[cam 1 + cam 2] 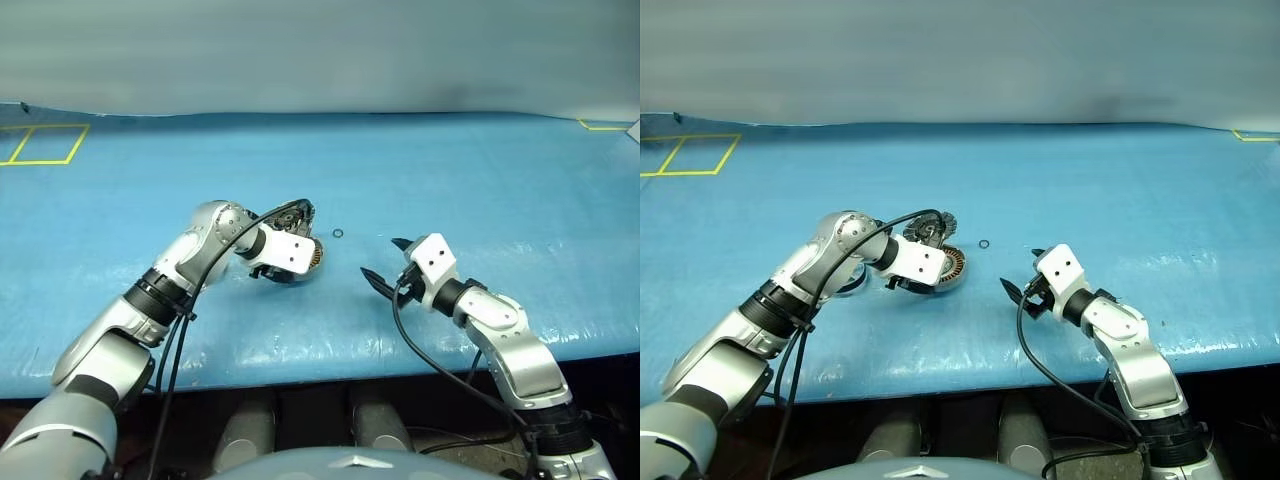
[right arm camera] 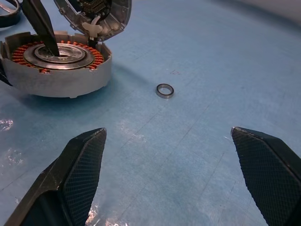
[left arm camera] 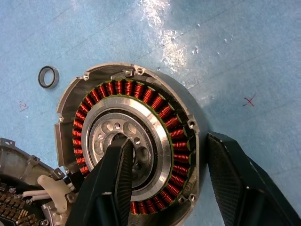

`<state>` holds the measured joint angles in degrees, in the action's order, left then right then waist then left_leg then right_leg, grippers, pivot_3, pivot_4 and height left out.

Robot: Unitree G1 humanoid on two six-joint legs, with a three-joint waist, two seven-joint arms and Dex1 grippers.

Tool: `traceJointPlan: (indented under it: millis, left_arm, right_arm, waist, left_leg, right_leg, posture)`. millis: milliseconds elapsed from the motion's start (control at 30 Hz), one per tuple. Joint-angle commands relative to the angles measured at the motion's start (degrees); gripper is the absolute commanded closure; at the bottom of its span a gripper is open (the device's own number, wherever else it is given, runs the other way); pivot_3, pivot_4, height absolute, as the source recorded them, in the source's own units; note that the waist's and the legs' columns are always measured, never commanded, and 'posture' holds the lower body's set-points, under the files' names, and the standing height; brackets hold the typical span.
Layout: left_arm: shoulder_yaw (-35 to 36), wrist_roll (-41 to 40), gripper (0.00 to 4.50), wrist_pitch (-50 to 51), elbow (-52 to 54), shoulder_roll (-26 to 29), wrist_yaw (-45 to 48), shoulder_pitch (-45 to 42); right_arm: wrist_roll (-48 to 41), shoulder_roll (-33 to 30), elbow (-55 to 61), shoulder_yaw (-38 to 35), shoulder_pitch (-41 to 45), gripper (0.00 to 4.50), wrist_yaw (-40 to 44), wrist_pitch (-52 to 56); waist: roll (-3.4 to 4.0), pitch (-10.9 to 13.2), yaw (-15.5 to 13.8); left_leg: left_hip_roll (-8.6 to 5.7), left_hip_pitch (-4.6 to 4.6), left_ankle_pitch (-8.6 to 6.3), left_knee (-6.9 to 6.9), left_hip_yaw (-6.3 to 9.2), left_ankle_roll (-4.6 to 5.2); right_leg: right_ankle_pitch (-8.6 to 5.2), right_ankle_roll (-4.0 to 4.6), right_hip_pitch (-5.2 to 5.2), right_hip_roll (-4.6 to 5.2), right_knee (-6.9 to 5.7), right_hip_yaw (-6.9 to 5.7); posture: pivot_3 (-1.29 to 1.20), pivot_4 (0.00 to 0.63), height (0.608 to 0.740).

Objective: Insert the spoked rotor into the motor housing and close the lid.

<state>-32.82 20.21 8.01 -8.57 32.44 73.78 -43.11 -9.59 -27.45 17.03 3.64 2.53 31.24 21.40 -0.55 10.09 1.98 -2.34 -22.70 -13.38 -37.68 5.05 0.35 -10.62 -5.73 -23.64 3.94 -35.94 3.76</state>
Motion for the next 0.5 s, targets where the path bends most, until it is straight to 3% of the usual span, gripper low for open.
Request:
traceJointPlan:
  millis: [33,500]
  left_arm:
    - [-0.6,0.6,2.48,-3.4,1.6,0.7,0.2,-0.4]
    - [0.0,0.1,2.48,-9.8,2.0,2.3,2.1,0.4]
  right_arm:
    - [-0.3,0.1,3.0,-1.7,-0.2,0.00,-0.5,-1.5]
    - [-0.1,0.5,2.9,-1.7,-0.8,0.00,-1.2,-2.1]
  waist:
    - [0.00,0.0,0.0]
    - [0.00,0.0,0.0]
  left_leg:
    - [0.00,0.00,0.00,0.00,0.00,0.00]
    - [0.00,0.00,0.00,0.00,0.00,0.00]
  right_leg:
    - [0.00,0.00,0.00,0.00,0.00,0.00]
    - [-0.01,0.01,0.00,0.00,0.00,0.01]
  posture:
    - [0.00,0.150,0.740]
    - [0.00,0.150,0.740]
